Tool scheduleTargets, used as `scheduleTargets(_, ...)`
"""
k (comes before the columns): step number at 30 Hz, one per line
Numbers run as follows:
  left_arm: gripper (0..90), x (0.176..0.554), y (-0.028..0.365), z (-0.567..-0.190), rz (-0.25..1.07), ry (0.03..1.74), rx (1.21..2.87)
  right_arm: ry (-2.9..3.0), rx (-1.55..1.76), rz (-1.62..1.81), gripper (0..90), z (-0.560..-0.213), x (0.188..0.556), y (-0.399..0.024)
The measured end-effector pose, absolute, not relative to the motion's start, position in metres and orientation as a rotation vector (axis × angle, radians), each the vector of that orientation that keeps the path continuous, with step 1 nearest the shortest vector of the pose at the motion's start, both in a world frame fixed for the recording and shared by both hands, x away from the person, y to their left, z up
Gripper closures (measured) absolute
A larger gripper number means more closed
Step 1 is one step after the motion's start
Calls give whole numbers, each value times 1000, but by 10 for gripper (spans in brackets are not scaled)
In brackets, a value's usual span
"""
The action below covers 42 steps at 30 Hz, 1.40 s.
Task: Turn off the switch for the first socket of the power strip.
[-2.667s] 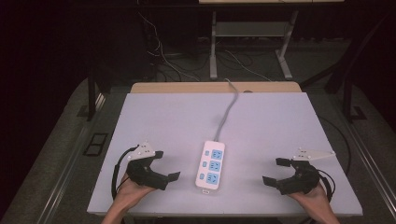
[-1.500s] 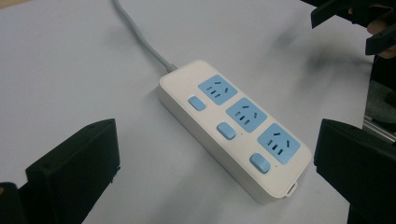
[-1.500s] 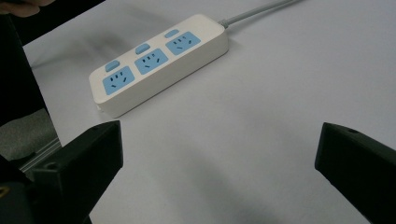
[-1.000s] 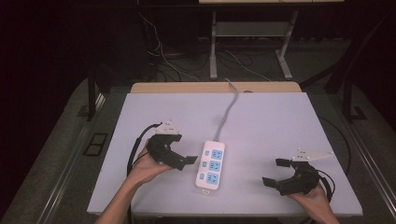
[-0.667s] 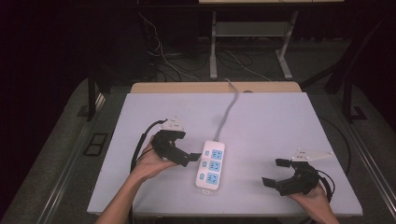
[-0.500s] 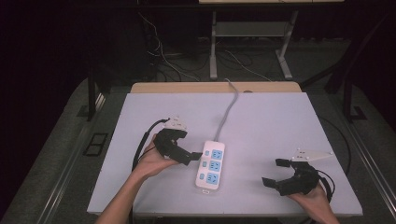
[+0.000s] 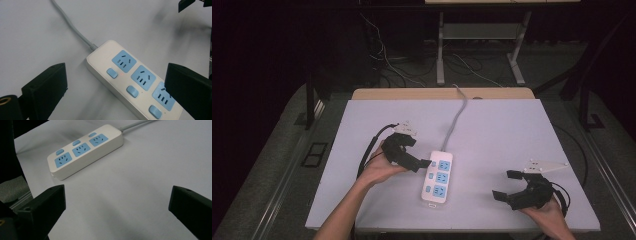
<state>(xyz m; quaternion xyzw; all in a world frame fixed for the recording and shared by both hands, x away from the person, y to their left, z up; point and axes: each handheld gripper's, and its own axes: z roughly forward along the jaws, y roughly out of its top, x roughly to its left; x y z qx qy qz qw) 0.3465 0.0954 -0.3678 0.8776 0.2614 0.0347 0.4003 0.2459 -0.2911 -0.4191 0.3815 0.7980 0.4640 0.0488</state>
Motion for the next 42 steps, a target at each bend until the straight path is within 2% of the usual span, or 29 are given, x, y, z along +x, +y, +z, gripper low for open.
scheduleTargets(6,72,353,92,-369,74,659,2231,2435,1161,1412,8,-419,246,-291)
scheduleTargets(15,194,360,86,-375,33,644,2260,2437,1163,1411,8,-419,246,-291)
scheduleTargets(32,738,371,81,-387,-7,649,2278,2447,1156,1407,9,-420,246,-290)
scheduleTargets(37,844,374,78,-391,-8,646,2293,2450,1154,1403,9,-420,246,-290)
scheduleTargets(42,889,376,73,-396,-17,640,2312,2451,1153,1402,9,-420,246,-290)
